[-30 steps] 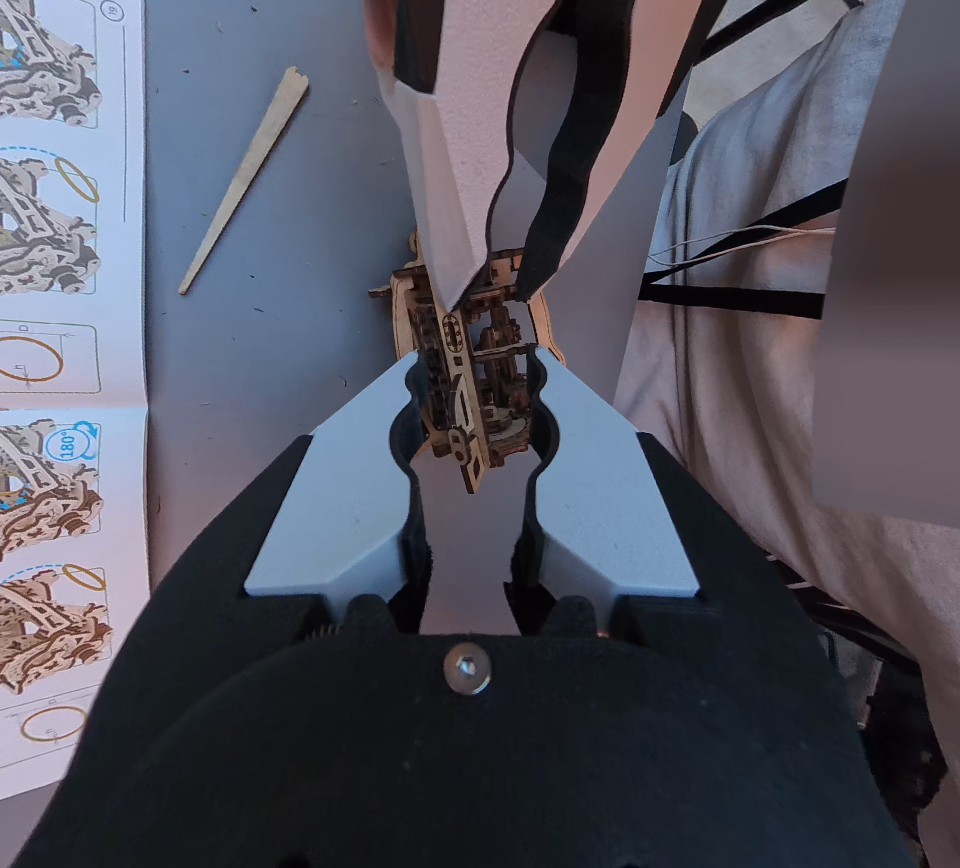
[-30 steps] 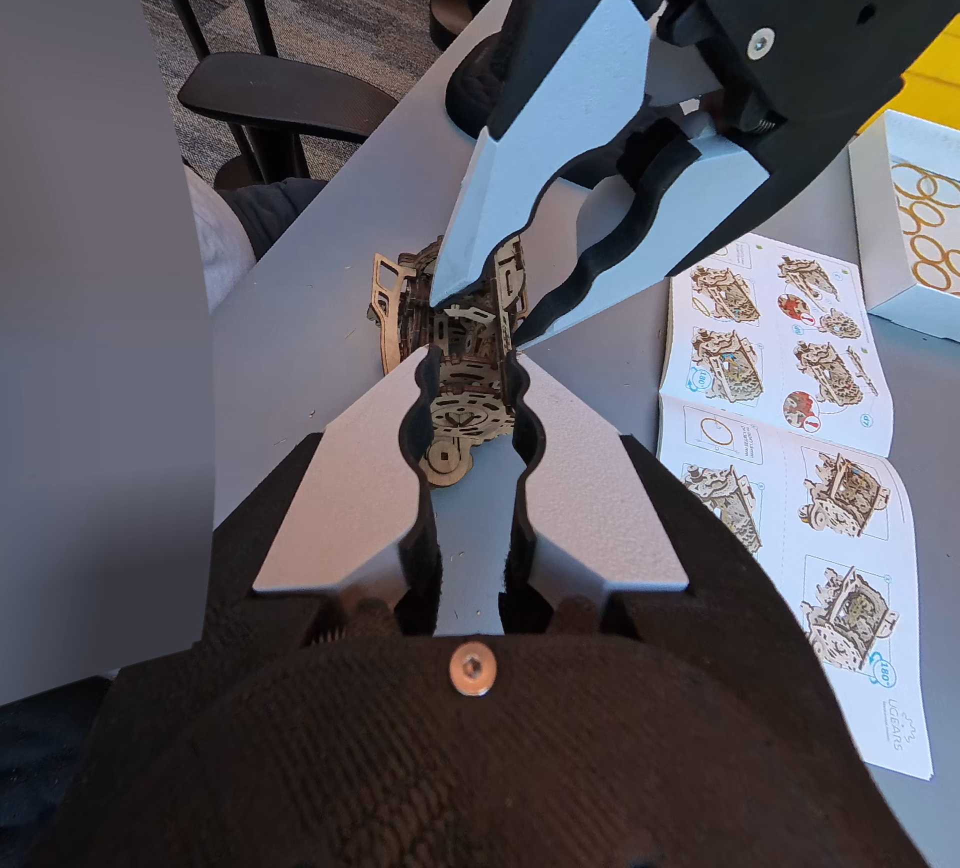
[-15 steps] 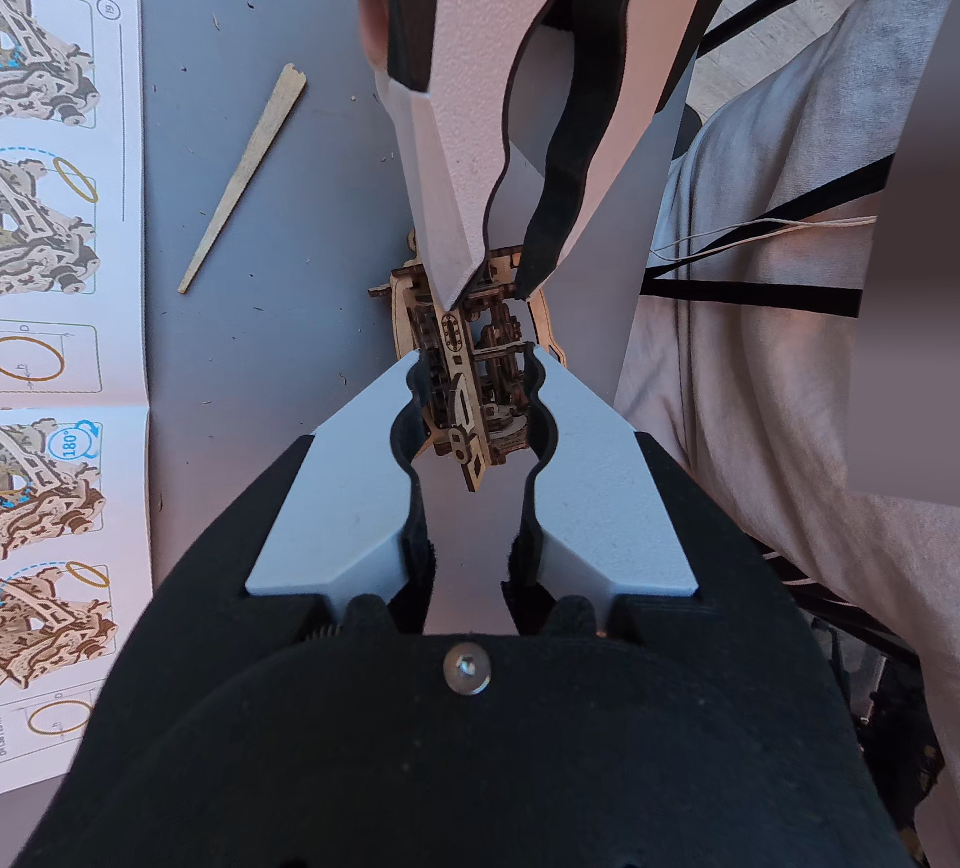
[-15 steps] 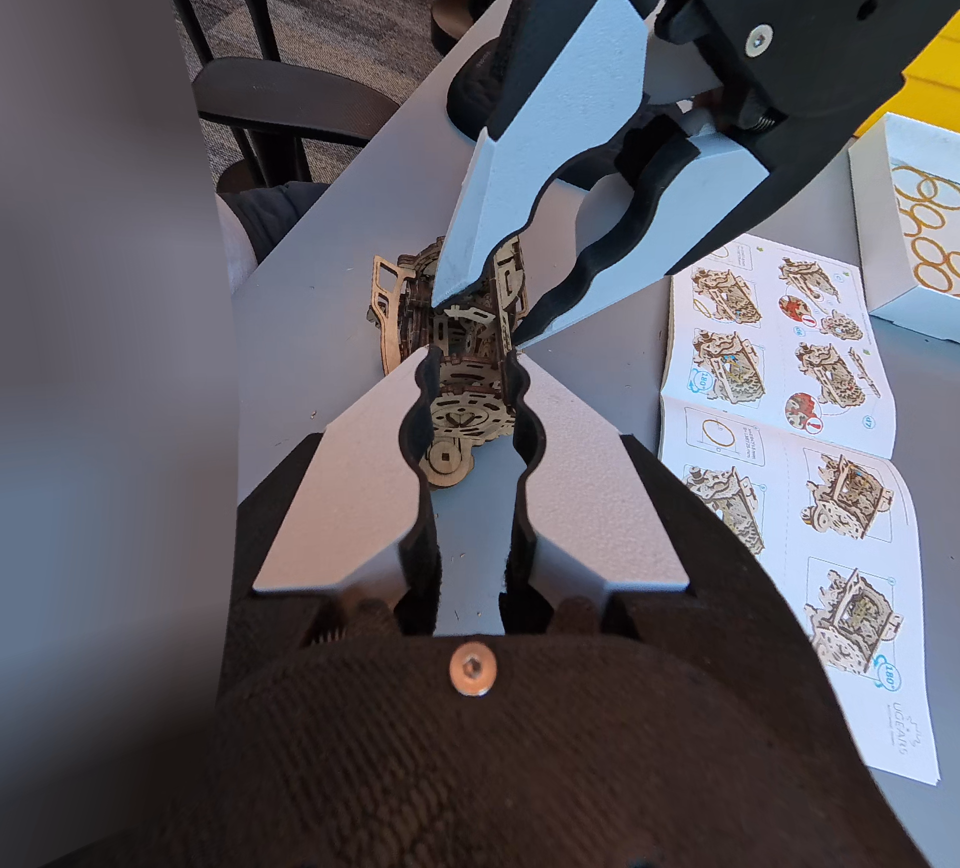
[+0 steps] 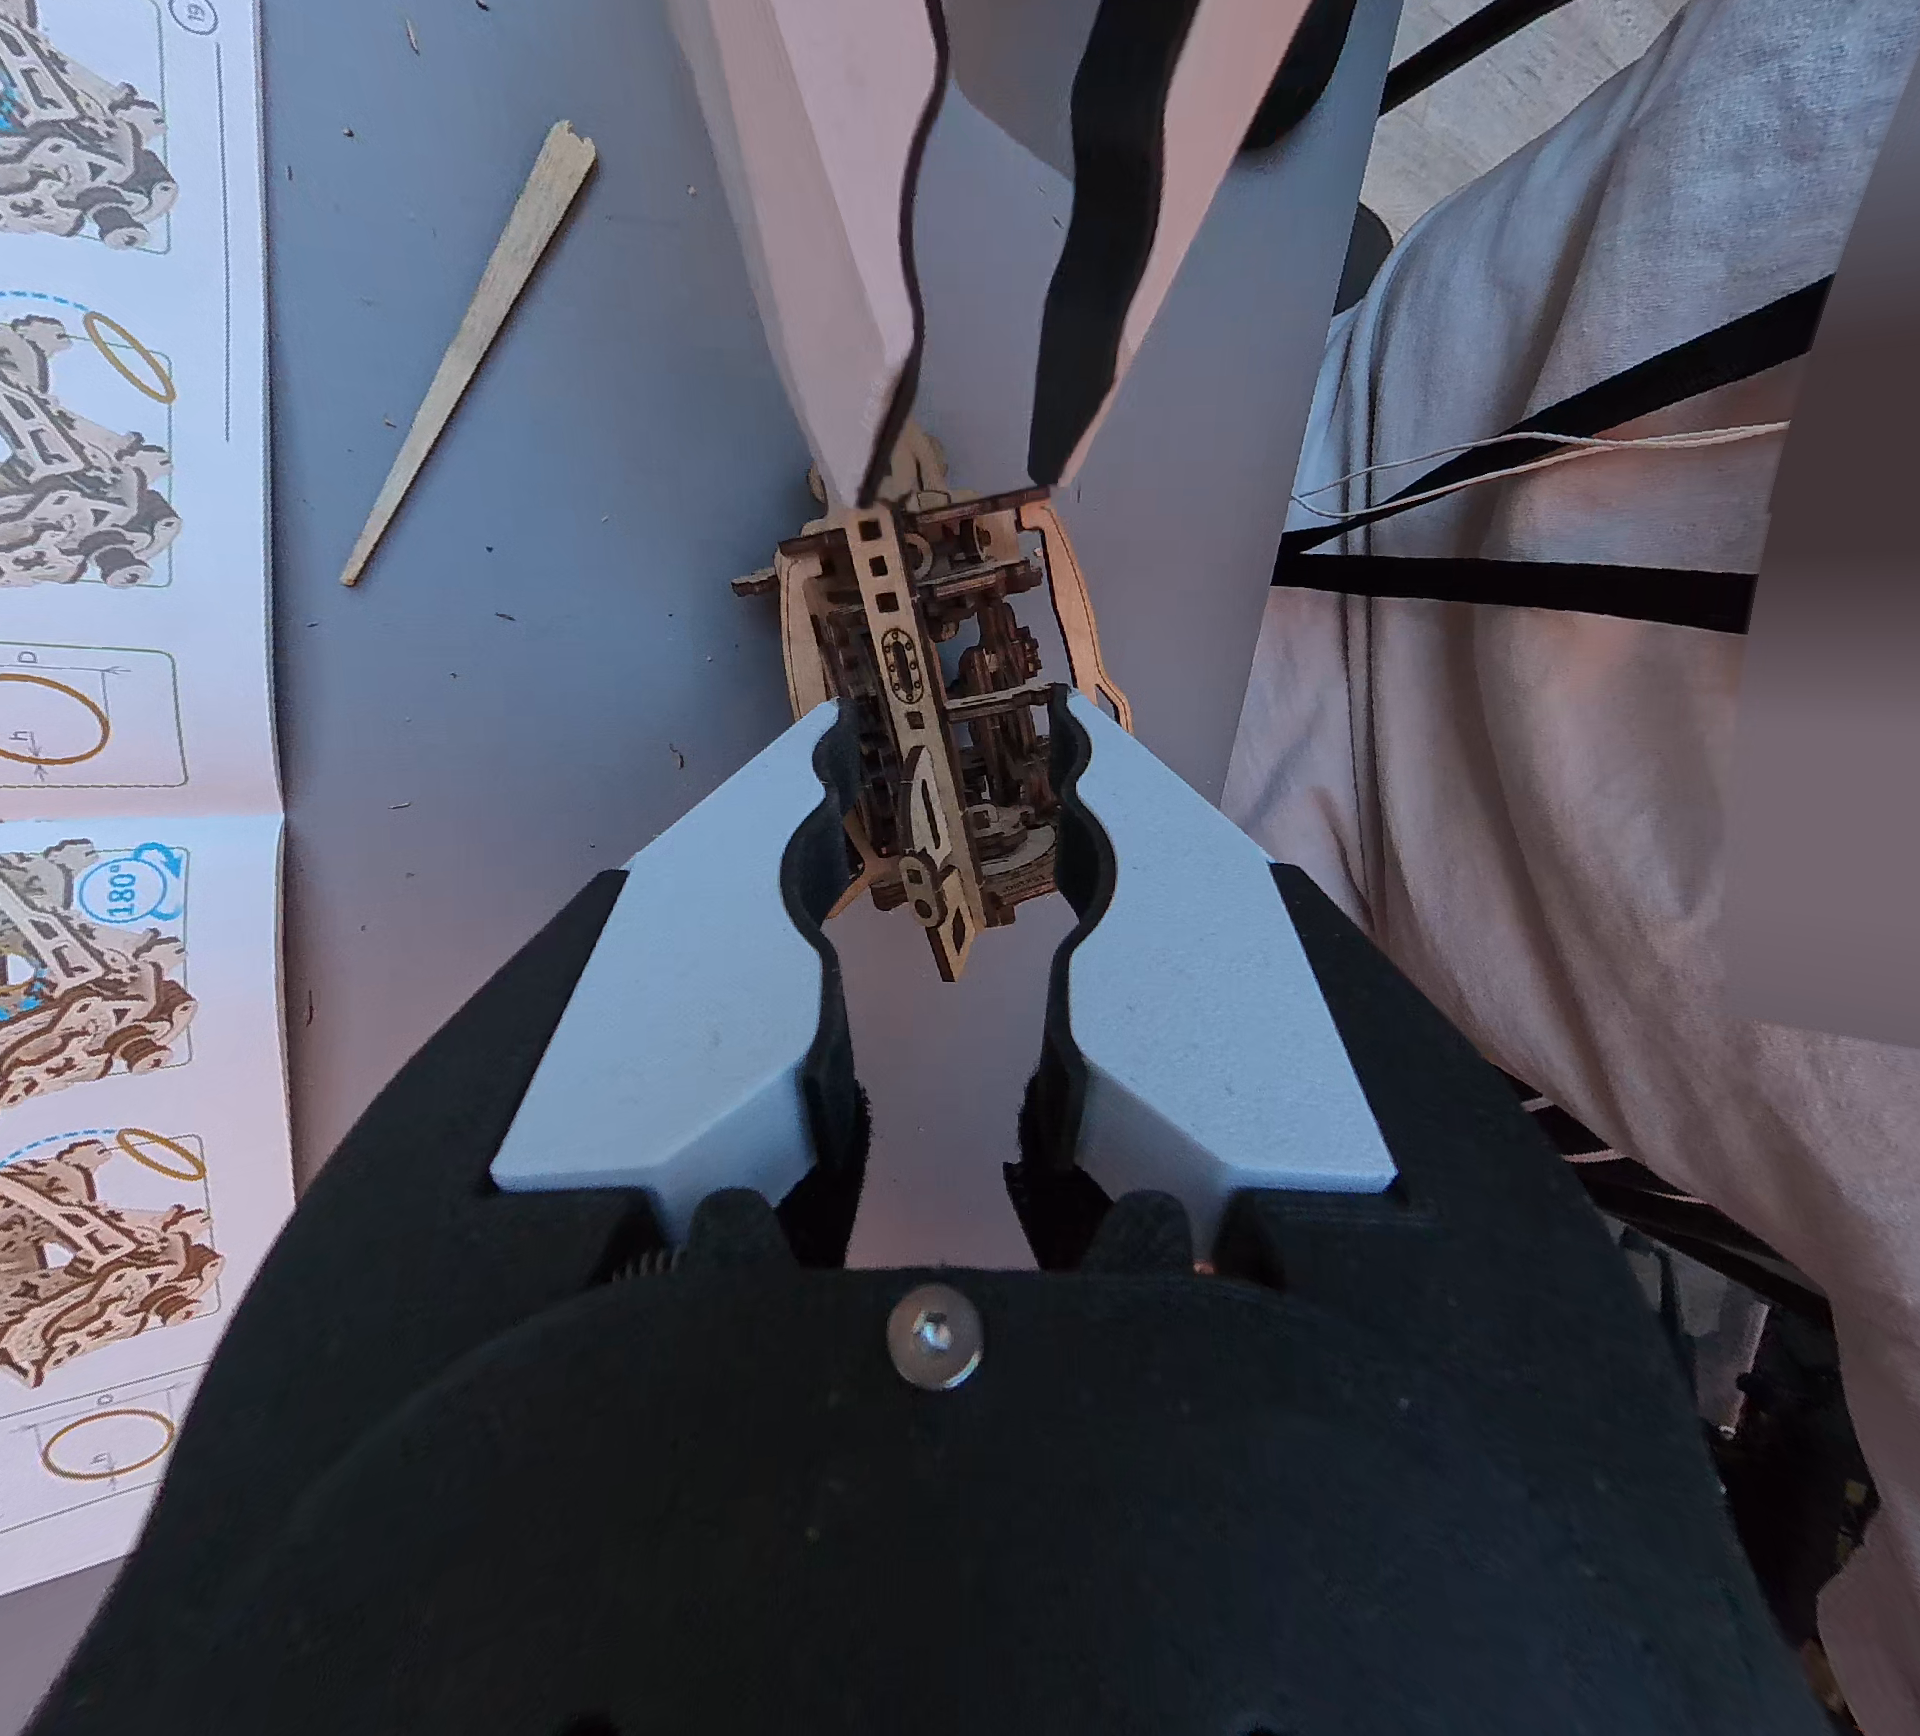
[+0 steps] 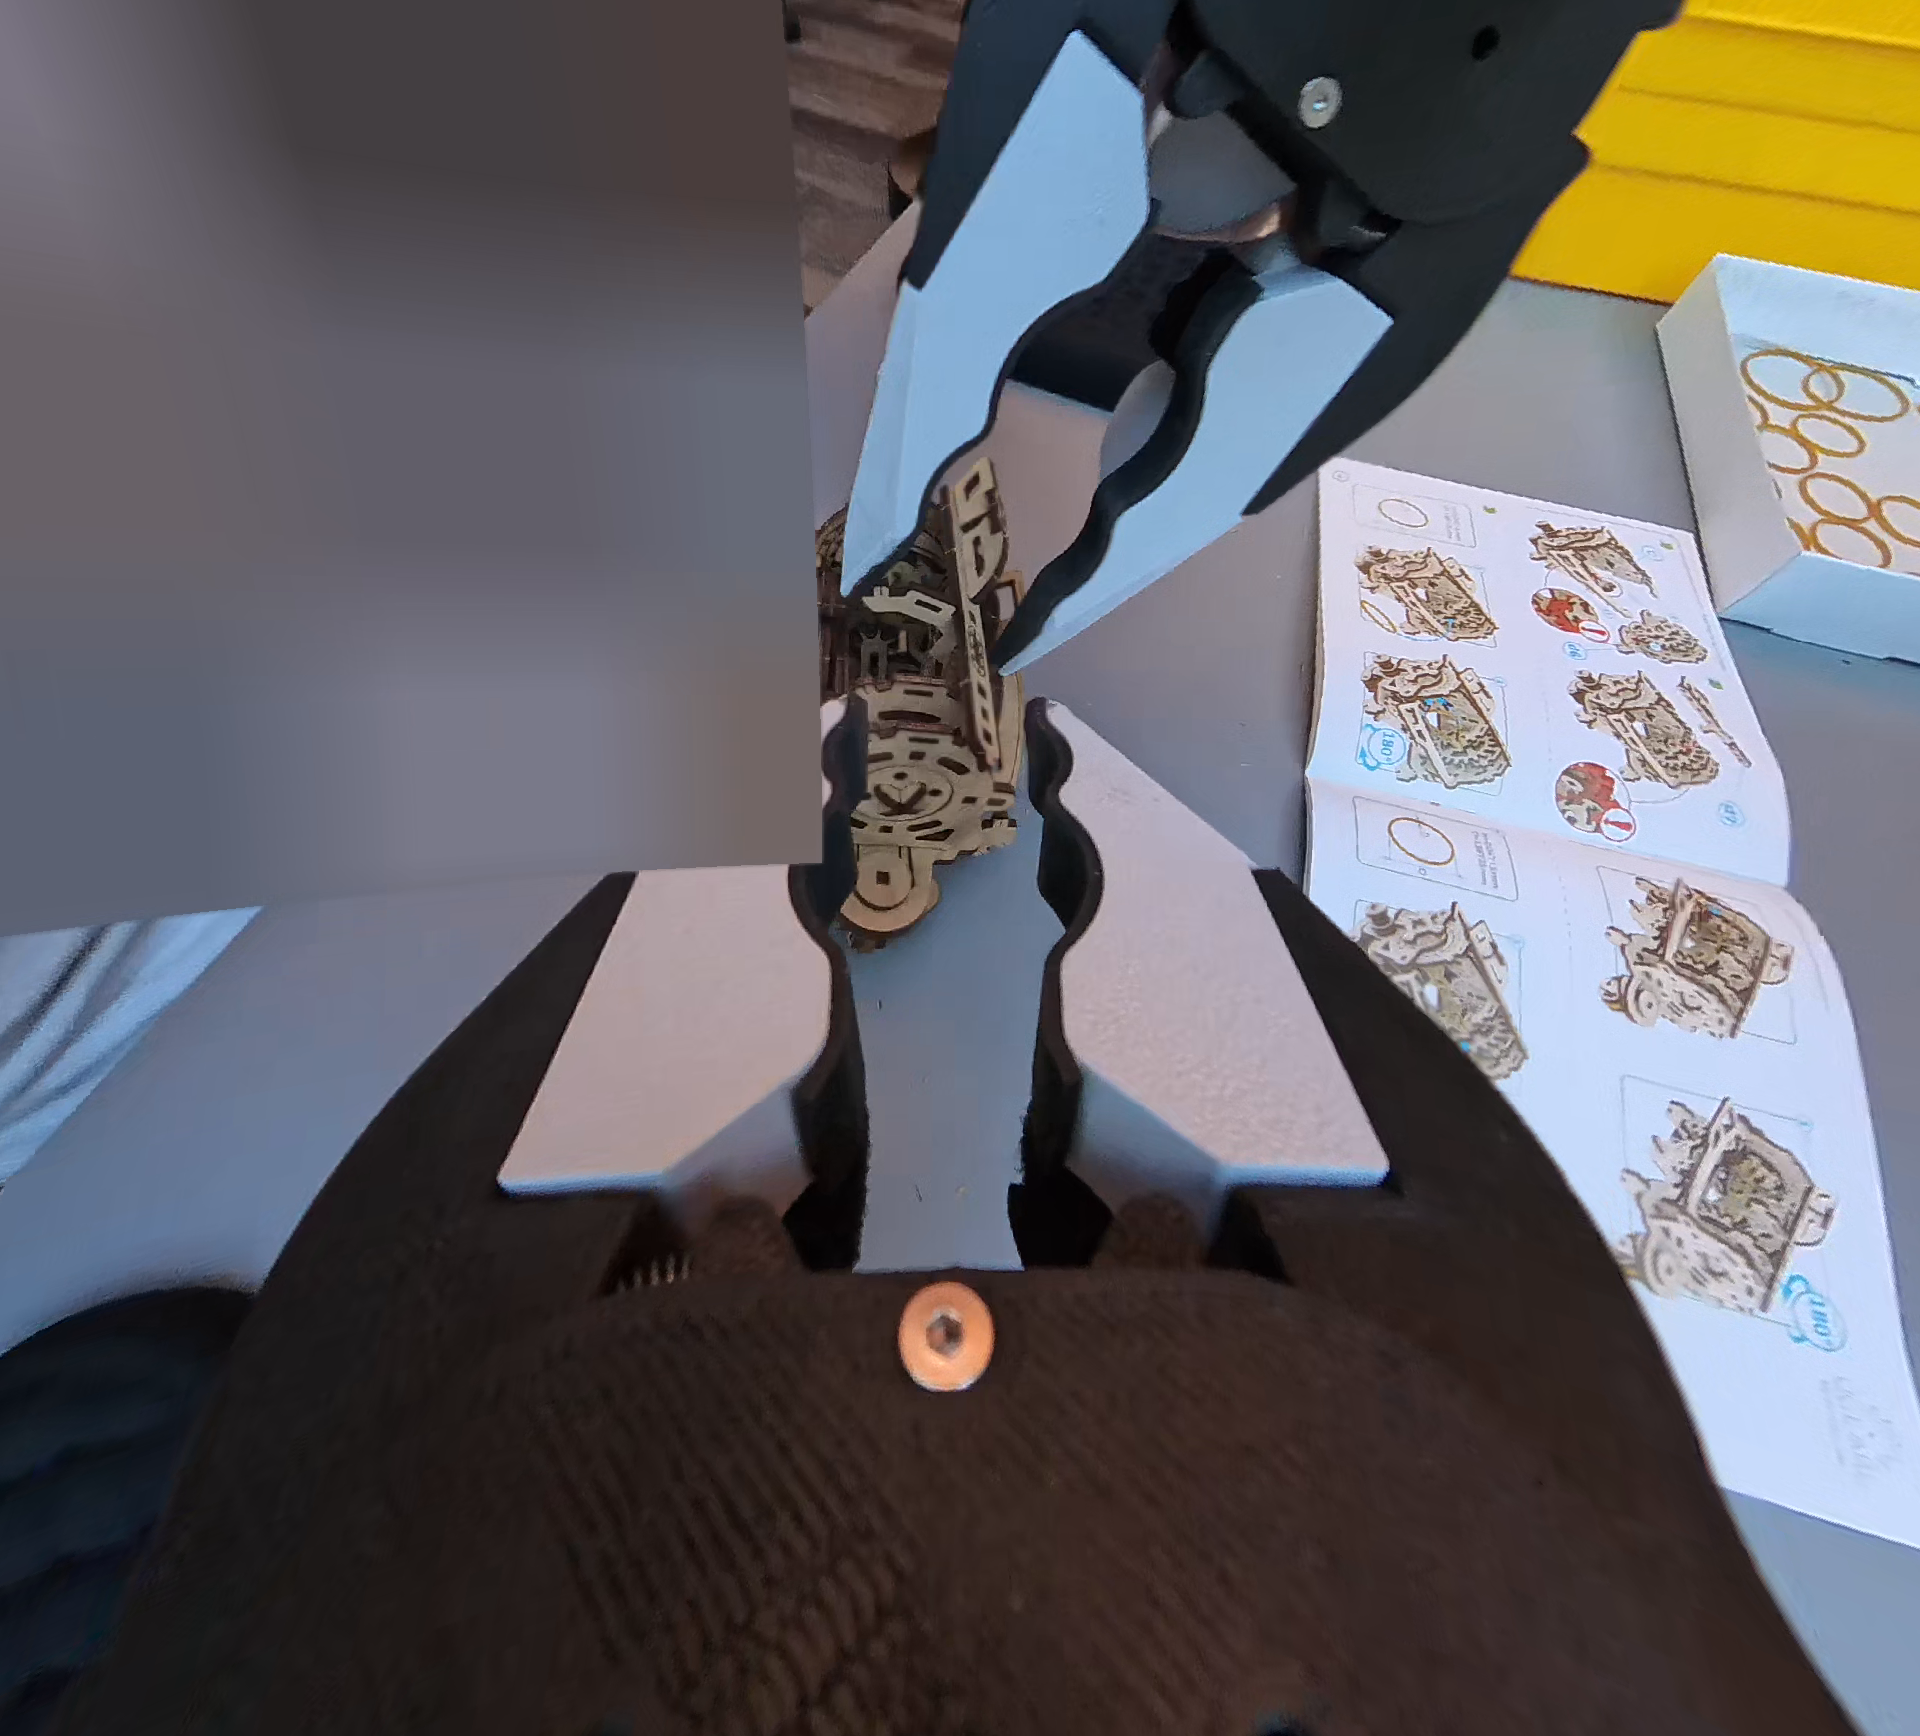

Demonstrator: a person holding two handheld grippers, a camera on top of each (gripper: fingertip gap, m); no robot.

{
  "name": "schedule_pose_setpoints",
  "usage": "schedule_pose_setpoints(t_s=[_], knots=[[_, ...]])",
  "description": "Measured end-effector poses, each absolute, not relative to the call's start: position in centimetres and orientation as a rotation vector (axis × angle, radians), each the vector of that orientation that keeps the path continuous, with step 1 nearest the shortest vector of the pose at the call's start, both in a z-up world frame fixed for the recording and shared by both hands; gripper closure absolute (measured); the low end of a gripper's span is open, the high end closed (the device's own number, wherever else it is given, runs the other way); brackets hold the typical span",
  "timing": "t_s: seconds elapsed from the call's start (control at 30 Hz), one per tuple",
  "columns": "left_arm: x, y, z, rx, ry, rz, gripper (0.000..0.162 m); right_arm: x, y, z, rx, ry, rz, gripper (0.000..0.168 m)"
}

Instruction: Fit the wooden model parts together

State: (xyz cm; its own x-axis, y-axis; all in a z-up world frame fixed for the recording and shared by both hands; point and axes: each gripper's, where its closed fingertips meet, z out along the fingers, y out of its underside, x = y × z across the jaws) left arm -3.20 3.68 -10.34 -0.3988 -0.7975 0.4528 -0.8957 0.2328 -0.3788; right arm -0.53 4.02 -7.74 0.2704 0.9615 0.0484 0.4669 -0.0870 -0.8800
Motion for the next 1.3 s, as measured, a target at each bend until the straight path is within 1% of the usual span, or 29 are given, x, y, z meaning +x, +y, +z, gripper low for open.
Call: schedule_pose_setpoints(t_s=[0.03,0.1,0.3,0.4,0.57,1.3], knots=[[-3.2,3.7,-10.3,1.62,-2.334,0.894,0.127,-0.4,4.0,-7.5,-1.696,-1.297,0.774,0.14],[-3.2,3.7,-10.3,1.619,-2.336,0.893,0.127,-0.5,3.7,-7.3,-1.689,-1.276,0.846,0.14],[-3.2,3.7,-10.3,1.618,-2.342,0.889,0.127,-0.9,3.8,-8.3,-1.716,-1.279,0.841,0.14],[-3.2,3.7,-10.3,1.615,-2.348,0.887,0.127,-1.0,3.7,-8.7,-1.721,-1.279,0.858,0.134],[-3.2,3.7,-10.3,1.619,-2.344,0.891,0.128,-1.2,3.5,-9.3,-1.729,-1.301,0.85,0.134],[-3.1,3.7,-10.3,1.626,-2.34,0.896,0.128,-1.4,3.4,-9.4,-1.551,-1.411,0.593,0.136]])
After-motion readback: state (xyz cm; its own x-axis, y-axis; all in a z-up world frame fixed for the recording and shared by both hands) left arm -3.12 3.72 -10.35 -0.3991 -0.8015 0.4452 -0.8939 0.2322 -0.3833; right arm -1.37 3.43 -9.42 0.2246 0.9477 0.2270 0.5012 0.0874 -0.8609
